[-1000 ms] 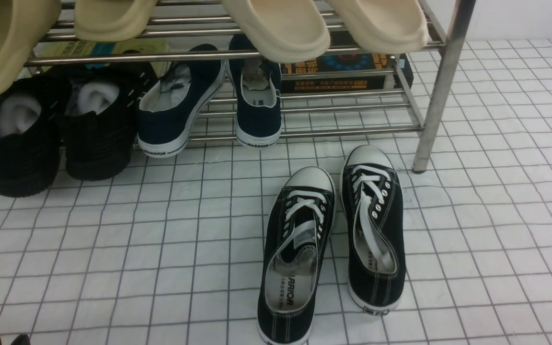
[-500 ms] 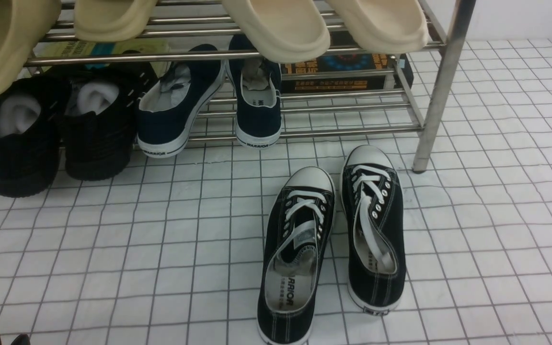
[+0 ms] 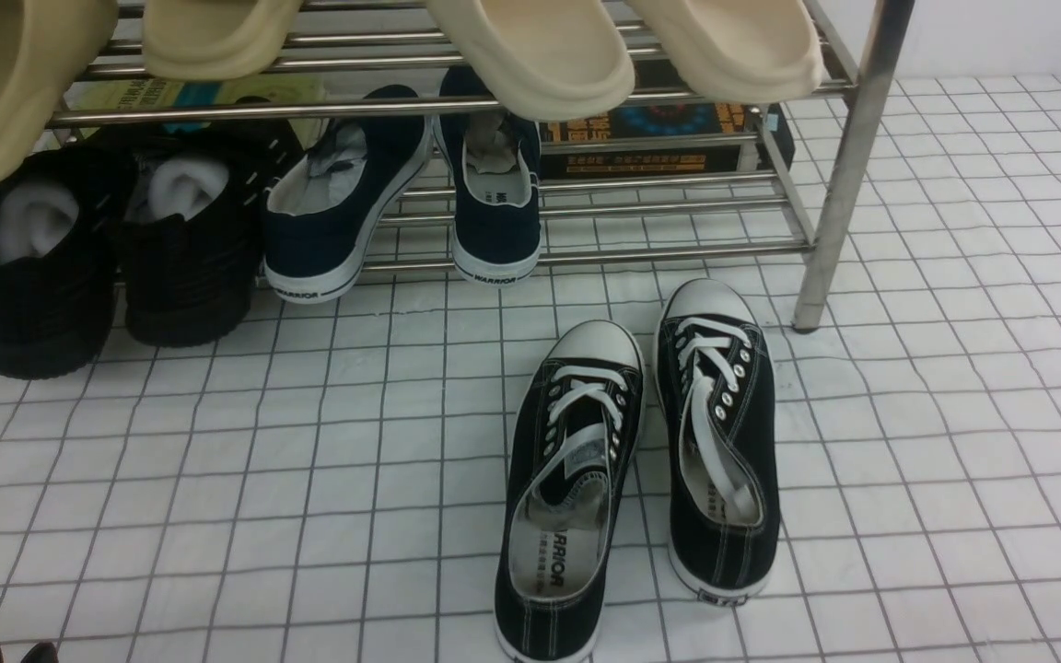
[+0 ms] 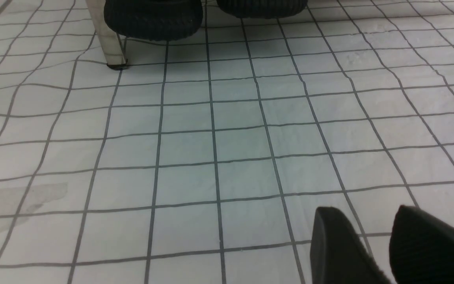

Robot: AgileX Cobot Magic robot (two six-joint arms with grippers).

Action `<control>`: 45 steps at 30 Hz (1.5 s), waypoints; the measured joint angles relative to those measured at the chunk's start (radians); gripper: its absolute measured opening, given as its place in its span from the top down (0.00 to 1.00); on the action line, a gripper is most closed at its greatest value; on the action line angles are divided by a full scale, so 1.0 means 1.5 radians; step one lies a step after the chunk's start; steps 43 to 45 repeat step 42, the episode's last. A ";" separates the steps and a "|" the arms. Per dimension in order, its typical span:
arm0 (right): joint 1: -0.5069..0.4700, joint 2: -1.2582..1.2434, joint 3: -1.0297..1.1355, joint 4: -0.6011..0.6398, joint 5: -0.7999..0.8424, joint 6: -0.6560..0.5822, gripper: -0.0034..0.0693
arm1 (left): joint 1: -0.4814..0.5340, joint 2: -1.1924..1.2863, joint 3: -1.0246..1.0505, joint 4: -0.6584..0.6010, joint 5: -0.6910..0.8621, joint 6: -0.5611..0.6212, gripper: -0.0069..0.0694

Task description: Take the shoes off the shelf with your hand from the white checkered tablecloth.

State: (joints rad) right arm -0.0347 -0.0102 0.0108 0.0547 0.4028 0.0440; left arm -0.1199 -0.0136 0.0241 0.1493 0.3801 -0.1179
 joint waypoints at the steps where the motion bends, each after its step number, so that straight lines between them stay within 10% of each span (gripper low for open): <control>1: 0.000 0.000 0.000 0.000 0.000 0.000 0.88 | 0.000 0.000 0.000 0.000 0.000 0.000 0.59; 45: 0.000 0.000 0.000 0.000 0.000 -0.001 0.82 | 0.000 0.000 0.000 0.000 0.000 0.000 0.59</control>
